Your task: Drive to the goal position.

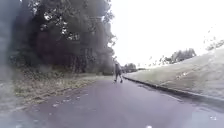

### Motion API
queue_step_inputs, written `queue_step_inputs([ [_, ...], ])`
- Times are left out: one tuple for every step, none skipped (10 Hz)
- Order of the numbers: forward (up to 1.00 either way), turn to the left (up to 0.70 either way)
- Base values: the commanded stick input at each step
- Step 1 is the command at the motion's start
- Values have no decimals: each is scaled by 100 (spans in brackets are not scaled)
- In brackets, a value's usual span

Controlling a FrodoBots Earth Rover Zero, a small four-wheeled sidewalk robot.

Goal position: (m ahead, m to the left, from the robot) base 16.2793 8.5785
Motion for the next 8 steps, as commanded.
queue_step_inputs([
  [100,0],
  [100,0],
  [100,0],
  [100,6],
  [100,35],
  [100,0],
  [100,0],
  [100,0],
])
